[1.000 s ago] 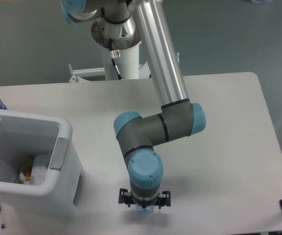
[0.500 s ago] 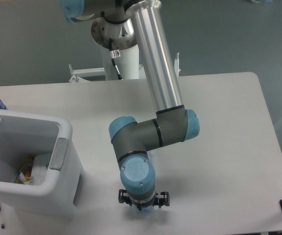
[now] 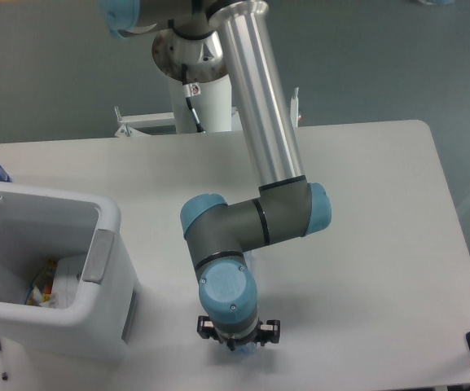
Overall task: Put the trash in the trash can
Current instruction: 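Close the gripper around the bottle's middle, then lift the water bottle and carry it into the trash bin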
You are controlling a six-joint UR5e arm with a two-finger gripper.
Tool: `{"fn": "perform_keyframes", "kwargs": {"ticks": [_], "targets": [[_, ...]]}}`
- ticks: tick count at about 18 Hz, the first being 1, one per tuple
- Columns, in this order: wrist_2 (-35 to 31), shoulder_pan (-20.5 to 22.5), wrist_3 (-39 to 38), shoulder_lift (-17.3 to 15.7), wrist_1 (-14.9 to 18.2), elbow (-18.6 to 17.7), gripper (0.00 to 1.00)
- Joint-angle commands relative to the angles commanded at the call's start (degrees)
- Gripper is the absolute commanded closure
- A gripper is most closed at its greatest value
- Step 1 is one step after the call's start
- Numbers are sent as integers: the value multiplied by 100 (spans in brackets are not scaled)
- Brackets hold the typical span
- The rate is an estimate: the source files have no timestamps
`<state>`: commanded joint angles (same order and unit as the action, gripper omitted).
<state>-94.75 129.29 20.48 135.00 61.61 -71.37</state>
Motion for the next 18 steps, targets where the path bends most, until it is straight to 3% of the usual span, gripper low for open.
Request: {"fn": "perform_keyframes", "kwargs": {"ticks": [3,5,11,18], "targets": [[17,-9,-44,-26,9,0,71],[52,-9,-45,-70,17,-9,75],[447,35,-18,-342,17,44,79],[1659,395,-18,-1133,-9,193,79]]}}
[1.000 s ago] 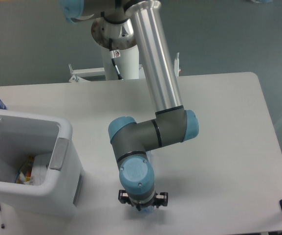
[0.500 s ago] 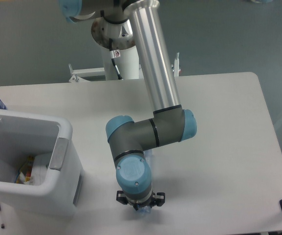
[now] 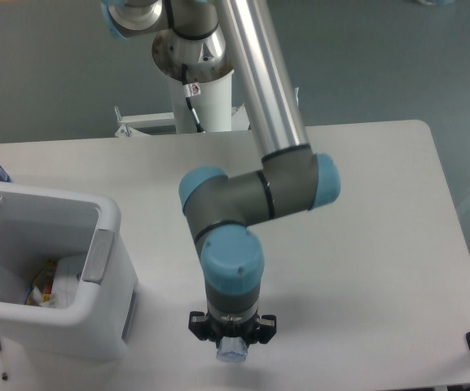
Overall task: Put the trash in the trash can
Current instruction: 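Lift the water bottle and carry it into the trash bin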
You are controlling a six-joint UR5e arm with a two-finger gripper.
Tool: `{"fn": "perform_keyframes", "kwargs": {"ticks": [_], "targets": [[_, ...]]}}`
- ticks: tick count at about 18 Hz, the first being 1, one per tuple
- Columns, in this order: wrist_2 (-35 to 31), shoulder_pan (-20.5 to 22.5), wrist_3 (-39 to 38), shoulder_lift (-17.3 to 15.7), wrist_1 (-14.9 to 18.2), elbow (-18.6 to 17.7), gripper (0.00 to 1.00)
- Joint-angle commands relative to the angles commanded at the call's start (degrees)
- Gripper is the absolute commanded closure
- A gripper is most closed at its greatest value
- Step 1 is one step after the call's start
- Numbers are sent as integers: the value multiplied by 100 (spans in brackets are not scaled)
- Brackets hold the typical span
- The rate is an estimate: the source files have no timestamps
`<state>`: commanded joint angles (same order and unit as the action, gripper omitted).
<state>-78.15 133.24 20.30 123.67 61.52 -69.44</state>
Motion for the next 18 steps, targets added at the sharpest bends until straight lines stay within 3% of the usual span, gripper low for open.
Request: {"fn": "perform_keyframes", "kwargs": {"ticks": [5,9,13,18], "targets": [[1239,141,-52,-519,-44,386,78],[1855,141,-334,-607,-62,904,74],[2505,132,-483,-914,-123,1046,74],[3165,80,-738,-1082,-869,1081,74]]}}
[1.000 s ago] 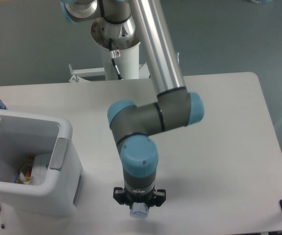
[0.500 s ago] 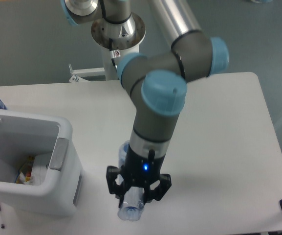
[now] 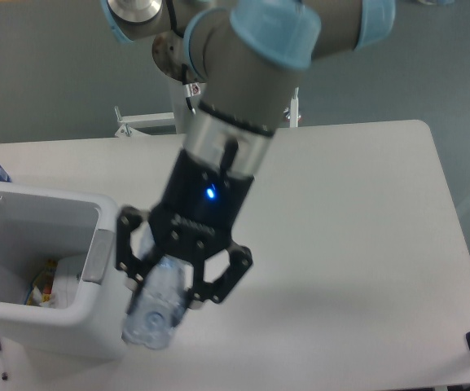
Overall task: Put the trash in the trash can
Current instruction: 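Lift the water bottle and carry it into the trash bin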
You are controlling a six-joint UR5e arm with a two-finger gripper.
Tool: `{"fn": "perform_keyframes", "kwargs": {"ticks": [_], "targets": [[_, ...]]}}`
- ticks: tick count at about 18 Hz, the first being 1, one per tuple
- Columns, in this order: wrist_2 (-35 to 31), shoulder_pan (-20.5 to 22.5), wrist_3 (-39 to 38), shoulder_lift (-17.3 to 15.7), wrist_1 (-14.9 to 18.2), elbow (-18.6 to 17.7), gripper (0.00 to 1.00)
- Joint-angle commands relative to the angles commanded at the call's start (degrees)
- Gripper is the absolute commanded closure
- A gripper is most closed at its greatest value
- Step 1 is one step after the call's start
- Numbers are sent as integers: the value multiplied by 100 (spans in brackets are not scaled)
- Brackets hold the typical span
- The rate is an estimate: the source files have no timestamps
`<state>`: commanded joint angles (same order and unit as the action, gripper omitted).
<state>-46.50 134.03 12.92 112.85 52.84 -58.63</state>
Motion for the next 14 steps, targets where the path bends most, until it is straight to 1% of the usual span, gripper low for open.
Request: {"fn": "perform_keyframes", "kwargs": {"ticks": [5,8,14], "targets": [[63,-430,-27,-9,-106,35,74],[63,-632,-27,87,-195,27,74],[63,-940,-36,158,-221,-114,74]]}}
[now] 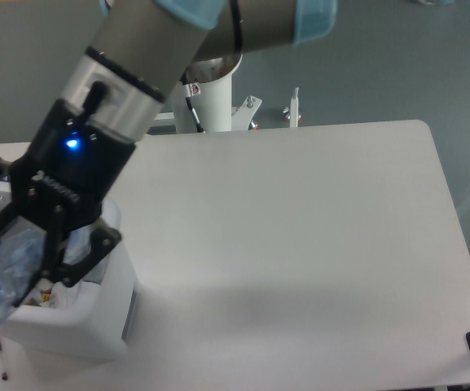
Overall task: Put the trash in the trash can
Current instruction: 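Lift the water bottle and carry it into the trash bin, then open the gripper to release the bottle inside the bin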
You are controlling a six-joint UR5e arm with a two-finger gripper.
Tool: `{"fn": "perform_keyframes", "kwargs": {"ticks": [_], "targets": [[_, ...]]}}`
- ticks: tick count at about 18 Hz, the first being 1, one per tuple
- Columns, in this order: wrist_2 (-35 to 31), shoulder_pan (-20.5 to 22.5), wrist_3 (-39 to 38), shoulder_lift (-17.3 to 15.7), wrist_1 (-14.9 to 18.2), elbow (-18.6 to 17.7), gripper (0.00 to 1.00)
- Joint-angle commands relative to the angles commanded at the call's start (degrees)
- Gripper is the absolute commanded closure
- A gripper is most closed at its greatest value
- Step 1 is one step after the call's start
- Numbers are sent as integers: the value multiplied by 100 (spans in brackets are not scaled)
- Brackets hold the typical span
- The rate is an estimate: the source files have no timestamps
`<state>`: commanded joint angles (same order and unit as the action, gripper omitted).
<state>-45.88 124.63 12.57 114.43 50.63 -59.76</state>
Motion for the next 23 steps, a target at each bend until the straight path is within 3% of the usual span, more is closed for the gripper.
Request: {"fn": "perform_keyframes", "kwargs": {"ticks": [6,18,19,20,22,23], "targets": [[-9,-79,44,18,-9,-255,74],[-18,-88,35,70,-88,-281,73],[-18,-80,35,88,-88,-281,71],[-18,-88,53,88,-97,-299,58],[-18,-88,62,88,-97,-299,47],[-18,-88,70,88,-97,-299,34]]}}
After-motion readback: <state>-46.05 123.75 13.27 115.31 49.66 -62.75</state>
